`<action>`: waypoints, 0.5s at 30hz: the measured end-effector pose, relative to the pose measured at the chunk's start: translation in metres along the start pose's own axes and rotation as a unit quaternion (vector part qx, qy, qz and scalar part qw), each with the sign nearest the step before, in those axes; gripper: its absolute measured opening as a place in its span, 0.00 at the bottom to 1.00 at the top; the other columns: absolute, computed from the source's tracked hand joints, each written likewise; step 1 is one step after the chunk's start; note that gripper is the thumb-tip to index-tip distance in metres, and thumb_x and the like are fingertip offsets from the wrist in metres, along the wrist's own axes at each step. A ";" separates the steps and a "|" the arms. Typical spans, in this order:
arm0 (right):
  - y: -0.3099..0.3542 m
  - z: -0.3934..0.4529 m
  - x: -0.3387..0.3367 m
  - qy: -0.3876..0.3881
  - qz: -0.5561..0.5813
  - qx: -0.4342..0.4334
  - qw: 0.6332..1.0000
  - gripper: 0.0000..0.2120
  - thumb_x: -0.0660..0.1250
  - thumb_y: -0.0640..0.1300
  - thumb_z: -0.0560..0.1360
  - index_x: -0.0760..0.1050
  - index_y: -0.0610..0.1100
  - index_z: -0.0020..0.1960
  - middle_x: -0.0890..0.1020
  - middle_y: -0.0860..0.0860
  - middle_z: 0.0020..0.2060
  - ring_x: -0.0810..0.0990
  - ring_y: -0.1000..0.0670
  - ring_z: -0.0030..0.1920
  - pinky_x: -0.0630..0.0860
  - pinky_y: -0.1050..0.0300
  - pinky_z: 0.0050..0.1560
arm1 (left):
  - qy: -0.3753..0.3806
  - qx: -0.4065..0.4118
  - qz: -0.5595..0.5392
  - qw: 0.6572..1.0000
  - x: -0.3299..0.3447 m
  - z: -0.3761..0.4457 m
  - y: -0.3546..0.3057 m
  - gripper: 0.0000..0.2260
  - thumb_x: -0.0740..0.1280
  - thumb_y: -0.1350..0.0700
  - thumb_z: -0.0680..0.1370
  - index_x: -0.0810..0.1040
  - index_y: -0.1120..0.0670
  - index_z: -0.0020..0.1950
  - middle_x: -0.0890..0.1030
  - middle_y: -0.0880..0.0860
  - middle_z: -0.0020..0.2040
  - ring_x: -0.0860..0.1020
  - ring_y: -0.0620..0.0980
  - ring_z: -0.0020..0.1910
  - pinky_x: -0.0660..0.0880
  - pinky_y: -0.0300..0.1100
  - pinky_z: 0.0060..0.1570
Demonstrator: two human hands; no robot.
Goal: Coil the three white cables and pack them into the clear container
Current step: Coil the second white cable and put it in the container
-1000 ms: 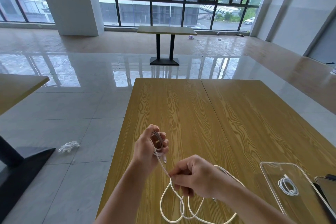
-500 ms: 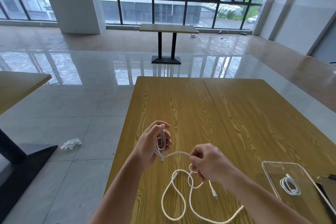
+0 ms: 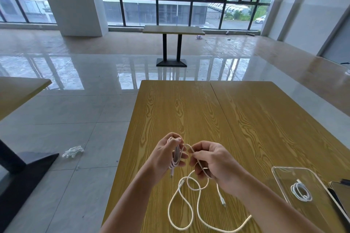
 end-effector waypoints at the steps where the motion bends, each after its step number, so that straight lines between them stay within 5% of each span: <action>1: 0.000 0.000 -0.001 -0.002 0.015 -0.006 1.000 0.08 0.62 0.34 0.80 0.79 0.33 0.53 0.82 0.44 0.35 0.77 0.49 0.30 0.75 0.56 0.30 | 0.004 0.004 0.007 1.000 0.001 0.000 0.001 0.07 0.58 0.58 0.82 0.74 0.58 0.48 0.79 0.58 0.44 0.79 0.53 0.39 0.75 0.44 0.35; 6: 0.000 -0.005 0.004 -0.007 0.025 -0.026 0.999 0.07 0.68 0.38 0.79 0.85 0.42 0.50 0.84 0.45 0.36 0.79 0.50 0.31 0.78 0.56 0.31 | 0.027 0.021 -0.031 0.999 0.011 -0.002 0.003 0.11 0.62 0.49 0.78 0.74 0.57 0.50 0.78 0.55 0.37 0.76 0.51 0.32 0.71 0.42 0.31; 12: 0.000 -0.006 0.011 -0.025 -0.059 -0.060 0.996 0.03 0.71 0.39 0.77 0.83 0.40 0.47 0.85 0.44 0.35 0.81 0.48 0.31 0.81 0.53 0.35 | 0.034 0.025 -0.084 0.996 0.022 -0.003 0.002 0.14 0.61 0.46 0.79 0.72 0.58 0.46 0.72 0.54 0.35 0.69 0.49 0.26 0.68 0.40 0.26; 15: -0.003 -0.006 0.014 -0.016 -0.149 -0.100 0.984 0.06 0.69 0.45 0.79 0.84 0.54 0.49 0.84 0.49 0.32 0.80 0.51 0.30 0.82 0.53 0.37 | 0.029 0.025 -0.104 0.994 0.023 -0.004 -0.001 0.14 0.58 0.47 0.83 0.71 0.57 0.47 0.71 0.57 0.34 0.70 0.52 0.24 0.69 0.40 0.22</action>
Point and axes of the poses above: each hand's wrist, its own z-axis towards the middle knuckle, its own x-axis out of the palm, y = z × x, the point moved 3 cm from there along z, towards the middle knuckle
